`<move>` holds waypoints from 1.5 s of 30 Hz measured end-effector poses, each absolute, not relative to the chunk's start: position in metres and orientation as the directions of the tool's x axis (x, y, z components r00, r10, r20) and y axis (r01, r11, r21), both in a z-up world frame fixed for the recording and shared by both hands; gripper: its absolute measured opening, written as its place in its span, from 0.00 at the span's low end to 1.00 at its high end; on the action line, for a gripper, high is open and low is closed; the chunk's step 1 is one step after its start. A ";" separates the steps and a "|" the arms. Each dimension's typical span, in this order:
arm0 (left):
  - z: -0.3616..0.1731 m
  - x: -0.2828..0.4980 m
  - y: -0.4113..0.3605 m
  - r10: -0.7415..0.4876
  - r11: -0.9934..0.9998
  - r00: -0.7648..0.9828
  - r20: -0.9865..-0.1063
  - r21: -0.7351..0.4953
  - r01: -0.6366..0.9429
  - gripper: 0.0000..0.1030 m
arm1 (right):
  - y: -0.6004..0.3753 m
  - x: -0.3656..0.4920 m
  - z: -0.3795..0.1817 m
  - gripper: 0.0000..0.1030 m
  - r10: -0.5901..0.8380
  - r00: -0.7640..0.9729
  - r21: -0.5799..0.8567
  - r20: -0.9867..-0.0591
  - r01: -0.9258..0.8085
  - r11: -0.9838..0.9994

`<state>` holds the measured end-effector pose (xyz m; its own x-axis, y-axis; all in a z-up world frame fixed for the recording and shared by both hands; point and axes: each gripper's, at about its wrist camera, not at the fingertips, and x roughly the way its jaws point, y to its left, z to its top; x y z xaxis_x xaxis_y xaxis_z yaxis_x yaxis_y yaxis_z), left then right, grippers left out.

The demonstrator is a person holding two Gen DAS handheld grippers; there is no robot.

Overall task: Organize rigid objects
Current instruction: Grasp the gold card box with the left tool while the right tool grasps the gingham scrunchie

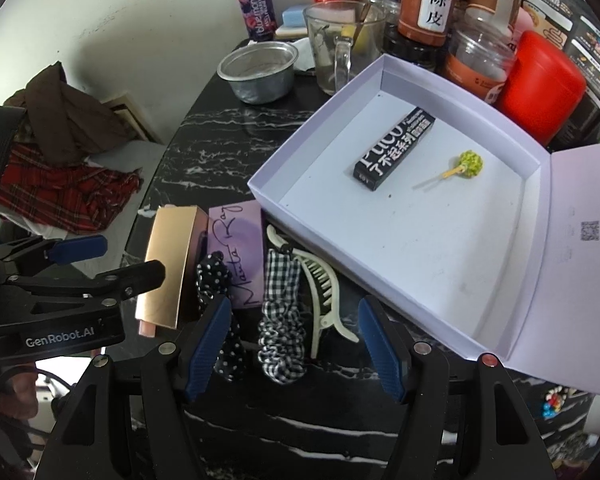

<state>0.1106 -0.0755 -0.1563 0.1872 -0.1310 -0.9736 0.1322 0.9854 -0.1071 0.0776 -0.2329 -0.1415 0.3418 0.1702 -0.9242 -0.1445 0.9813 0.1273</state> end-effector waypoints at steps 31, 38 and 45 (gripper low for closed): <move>-0.175 0.105 -0.083 -0.158 0.978 0.166 -0.973 -0.132 0.159 0.45 | -0.214 0.085 -0.181 0.21 0.210 0.260 0.145 -0.942 -0.248 0.958; -0.172 0.096 -0.081 -0.183 0.974 0.137 -0.973 -0.160 0.161 0.45 | -0.212 0.078 -0.188 0.17 0.228 0.227 0.172 -0.947 -0.238 0.956; -0.172 0.074 -0.087 -0.184 0.966 0.093 -0.978 -0.163 0.199 0.45 | -0.211 0.066 -0.187 0.17 0.225 0.205 0.173 -0.953 -0.243 0.954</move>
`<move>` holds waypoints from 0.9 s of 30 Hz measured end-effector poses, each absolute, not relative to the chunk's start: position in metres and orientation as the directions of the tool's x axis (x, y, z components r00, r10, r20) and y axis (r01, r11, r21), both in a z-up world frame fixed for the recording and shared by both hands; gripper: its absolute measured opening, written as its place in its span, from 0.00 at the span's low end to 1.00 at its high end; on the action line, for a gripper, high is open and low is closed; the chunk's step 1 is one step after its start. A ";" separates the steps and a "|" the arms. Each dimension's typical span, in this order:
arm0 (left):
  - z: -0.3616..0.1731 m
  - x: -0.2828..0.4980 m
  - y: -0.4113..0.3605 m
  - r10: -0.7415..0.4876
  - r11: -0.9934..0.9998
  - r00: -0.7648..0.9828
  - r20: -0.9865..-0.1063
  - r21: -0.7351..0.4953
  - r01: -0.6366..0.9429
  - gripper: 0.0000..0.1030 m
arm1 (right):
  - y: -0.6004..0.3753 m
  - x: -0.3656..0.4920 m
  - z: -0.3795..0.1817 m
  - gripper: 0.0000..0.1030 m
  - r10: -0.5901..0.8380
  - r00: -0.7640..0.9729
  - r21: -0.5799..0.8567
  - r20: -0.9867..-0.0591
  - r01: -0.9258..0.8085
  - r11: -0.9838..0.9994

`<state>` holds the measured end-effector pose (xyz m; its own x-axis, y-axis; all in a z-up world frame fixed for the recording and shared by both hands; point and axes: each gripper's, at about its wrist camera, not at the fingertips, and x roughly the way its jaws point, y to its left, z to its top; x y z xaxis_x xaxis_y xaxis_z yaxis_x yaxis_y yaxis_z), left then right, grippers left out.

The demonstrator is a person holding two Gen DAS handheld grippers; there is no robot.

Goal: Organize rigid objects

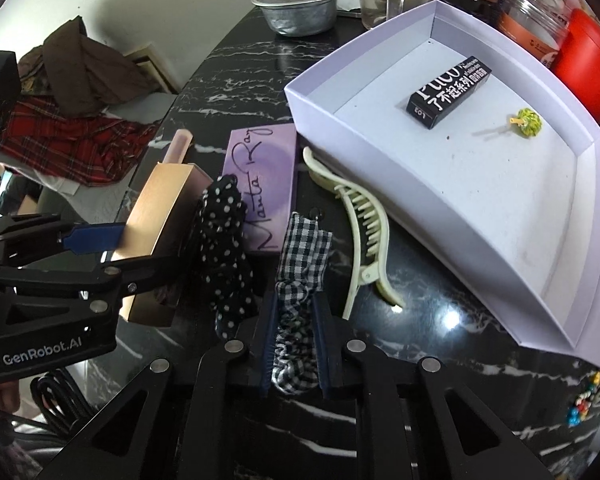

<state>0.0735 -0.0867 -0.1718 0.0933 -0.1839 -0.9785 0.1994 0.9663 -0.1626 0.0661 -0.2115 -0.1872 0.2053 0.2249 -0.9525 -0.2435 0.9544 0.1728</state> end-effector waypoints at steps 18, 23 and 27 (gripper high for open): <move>-0.190 0.075 -0.103 -0.136 0.966 0.083 -0.987 -0.114 0.231 0.43 | -0.207 0.060 -0.202 0.30 0.181 0.199 0.129 -0.963 -0.246 0.961; -0.185 0.072 -0.095 -0.172 0.966 0.061 -0.983 -0.157 0.203 0.42 | -0.205 0.059 -0.202 0.20 0.192 0.185 0.146 -0.964 -0.235 0.961; -0.174 0.067 -0.094 -0.178 0.965 0.081 -0.981 -0.158 0.209 0.42 | -0.213 0.056 -0.197 0.20 0.205 0.179 0.163 -0.962 -0.223 0.961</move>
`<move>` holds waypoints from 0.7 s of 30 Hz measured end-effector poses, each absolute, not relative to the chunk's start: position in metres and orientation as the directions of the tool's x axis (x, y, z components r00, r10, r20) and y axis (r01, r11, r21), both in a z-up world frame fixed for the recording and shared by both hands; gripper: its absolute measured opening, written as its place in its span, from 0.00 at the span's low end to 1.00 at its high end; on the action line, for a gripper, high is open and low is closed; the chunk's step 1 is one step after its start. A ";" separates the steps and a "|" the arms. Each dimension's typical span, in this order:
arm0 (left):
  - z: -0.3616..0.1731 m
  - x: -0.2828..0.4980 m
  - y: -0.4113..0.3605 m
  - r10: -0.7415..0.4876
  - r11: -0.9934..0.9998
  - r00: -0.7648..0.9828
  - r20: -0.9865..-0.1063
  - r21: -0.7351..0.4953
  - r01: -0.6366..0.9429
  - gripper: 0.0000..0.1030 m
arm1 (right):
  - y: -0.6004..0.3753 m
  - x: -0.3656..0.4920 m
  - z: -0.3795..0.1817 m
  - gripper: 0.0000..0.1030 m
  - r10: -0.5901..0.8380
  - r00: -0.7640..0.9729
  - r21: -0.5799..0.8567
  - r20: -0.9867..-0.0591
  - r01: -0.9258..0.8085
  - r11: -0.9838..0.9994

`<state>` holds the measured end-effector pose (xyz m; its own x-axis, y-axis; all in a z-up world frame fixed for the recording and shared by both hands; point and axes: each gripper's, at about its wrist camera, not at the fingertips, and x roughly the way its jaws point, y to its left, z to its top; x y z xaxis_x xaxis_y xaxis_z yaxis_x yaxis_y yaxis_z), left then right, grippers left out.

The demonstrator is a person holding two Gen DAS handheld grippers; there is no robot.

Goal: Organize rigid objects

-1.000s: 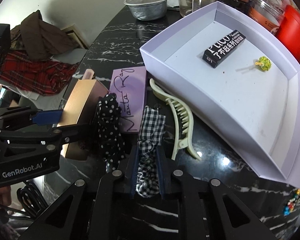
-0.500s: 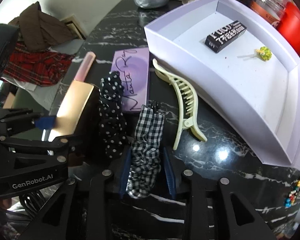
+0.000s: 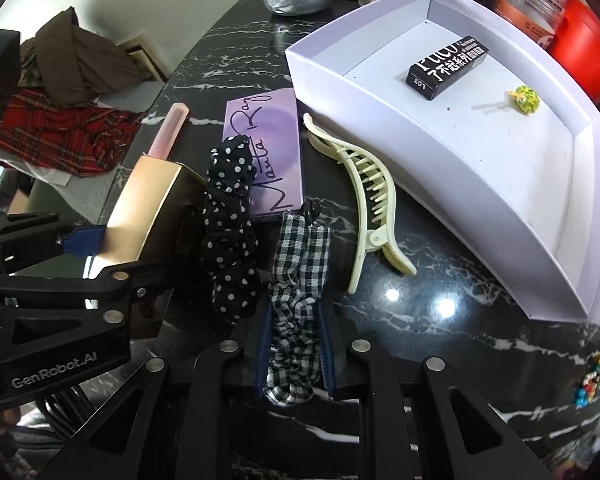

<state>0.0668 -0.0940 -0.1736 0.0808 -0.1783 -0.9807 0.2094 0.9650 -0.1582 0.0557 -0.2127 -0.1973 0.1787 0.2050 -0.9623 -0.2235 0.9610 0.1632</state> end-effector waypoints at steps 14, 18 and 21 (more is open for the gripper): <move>-0.131 0.050 -0.075 -0.195 0.966 0.153 -0.969 -0.162 0.204 0.42 | -0.203 0.040 -0.159 0.20 0.249 0.213 0.191 -0.945 -0.259 0.947; -0.121 0.042 -0.070 -0.193 0.966 0.172 -0.966 -0.156 0.205 0.42 | -0.196 0.034 -0.150 0.20 0.261 0.220 0.196 -0.940 -0.278 0.940; -0.114 0.039 -0.067 -0.193 0.967 0.184 -0.964 -0.154 0.205 0.42 | -0.192 0.029 -0.144 0.20 0.269 0.226 0.199 -0.936 -0.288 0.937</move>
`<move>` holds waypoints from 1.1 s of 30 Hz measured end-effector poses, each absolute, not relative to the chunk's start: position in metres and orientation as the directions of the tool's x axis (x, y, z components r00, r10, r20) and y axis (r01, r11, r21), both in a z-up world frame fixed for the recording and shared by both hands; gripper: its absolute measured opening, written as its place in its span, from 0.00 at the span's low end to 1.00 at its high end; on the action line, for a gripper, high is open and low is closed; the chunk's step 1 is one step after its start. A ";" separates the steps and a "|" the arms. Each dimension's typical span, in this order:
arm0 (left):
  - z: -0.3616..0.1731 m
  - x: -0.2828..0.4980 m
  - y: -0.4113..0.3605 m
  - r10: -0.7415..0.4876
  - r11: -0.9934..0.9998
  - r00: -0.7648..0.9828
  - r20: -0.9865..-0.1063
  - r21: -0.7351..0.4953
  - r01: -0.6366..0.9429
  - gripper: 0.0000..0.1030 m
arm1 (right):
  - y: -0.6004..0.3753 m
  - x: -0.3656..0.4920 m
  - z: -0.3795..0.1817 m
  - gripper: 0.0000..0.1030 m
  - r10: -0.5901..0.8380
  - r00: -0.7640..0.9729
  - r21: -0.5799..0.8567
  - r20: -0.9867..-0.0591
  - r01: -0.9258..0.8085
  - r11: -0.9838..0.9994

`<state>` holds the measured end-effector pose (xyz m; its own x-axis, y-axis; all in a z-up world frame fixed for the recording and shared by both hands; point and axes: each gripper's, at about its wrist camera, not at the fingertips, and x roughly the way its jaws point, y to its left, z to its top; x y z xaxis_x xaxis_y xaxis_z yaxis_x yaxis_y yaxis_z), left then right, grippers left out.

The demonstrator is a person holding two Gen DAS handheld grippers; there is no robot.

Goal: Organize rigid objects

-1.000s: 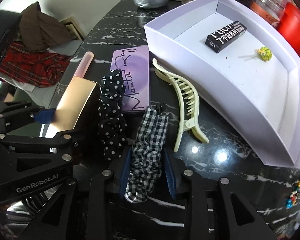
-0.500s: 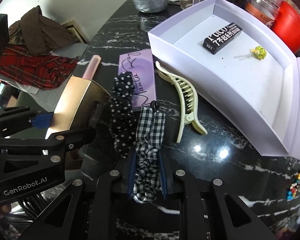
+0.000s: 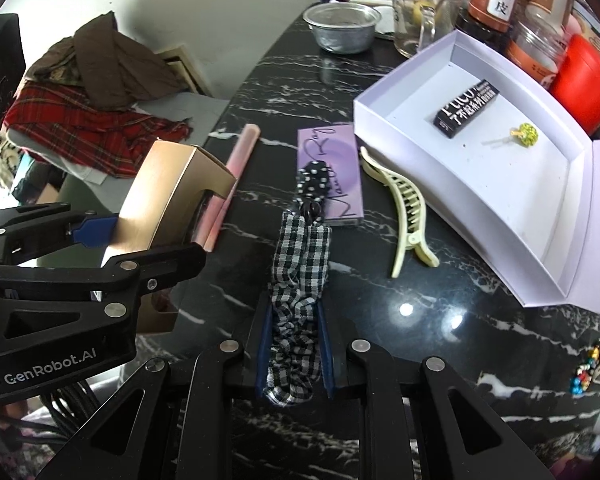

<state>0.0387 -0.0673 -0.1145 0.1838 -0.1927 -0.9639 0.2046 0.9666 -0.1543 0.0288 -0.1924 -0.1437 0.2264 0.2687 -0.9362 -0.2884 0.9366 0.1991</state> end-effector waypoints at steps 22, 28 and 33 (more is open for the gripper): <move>-0.053 0.055 -0.086 -0.242 0.948 0.307 -0.920 -0.158 0.276 0.42 | -0.206 0.033 -0.078 0.20 0.239 0.337 0.153 -0.911 -0.262 0.953; -0.039 0.067 -0.105 -0.267 0.934 0.325 -0.907 -0.160 0.319 0.42 | -0.220 0.039 -0.065 0.20 0.229 0.353 0.155 -0.907 -0.227 0.961; -0.030 0.077 -0.121 -0.283 0.921 0.338 -0.897 -0.156 0.357 0.42 | -0.234 0.044 -0.057 0.20 0.200 0.374 0.132 -0.906 -0.198 0.971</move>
